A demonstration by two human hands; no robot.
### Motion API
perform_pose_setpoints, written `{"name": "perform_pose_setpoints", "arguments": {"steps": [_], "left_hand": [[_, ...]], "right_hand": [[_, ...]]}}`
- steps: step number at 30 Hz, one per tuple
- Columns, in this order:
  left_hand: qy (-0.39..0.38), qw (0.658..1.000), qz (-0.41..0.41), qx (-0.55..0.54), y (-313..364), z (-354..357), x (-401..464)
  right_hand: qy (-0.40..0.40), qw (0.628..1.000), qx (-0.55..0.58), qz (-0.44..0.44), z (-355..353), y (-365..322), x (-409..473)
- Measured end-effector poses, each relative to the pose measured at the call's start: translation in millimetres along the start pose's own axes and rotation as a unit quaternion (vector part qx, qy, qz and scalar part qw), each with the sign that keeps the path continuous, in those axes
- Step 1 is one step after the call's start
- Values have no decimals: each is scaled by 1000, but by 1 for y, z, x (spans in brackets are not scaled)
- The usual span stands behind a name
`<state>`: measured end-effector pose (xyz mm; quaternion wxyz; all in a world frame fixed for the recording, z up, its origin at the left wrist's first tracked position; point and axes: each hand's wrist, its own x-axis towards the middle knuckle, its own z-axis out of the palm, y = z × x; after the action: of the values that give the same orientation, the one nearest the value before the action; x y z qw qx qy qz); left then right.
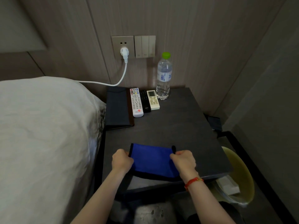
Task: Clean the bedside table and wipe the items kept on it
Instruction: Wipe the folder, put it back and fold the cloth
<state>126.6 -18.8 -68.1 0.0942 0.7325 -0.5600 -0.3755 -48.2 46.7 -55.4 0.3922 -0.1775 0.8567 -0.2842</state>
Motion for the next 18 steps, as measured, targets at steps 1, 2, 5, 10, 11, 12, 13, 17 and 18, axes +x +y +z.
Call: {"name": "perform_pose_setpoints", "arguments": {"steps": [1,2,5,10,11,12,13,17,18], "left_hand": [[-8,1000,2,-6,0,-1,1],[-16,1000,5,-10,0,-2,2],[-31,999,1,-30,-1,-5,4],[-18,995,-38,-86,-6,-9,12],[-18,994,-48,-101,-8,-9,15],[-23,991,-59,-120,-11,-10,18],[-30,987,-69,-141,-14,-9,21],[-45,979,-83,-182,-21,-7,30],[-44,979,-83,-182,-21,-7,29]], "right_hand": [[-2,1000,-5,-12,6,-5,-2],[0,999,-6,-33,13,-10,-4],[-30,997,12,-72,39,-26,-14],[-98,992,36,-67,76,-42,-23],[-119,990,43,-58,80,-42,-24],[-136,988,52,-53,85,-41,-24],[-148,986,62,-49,87,-41,-24],[-162,980,105,-53,93,-38,-19],[-167,978,113,-49,93,-37,-19]]}}
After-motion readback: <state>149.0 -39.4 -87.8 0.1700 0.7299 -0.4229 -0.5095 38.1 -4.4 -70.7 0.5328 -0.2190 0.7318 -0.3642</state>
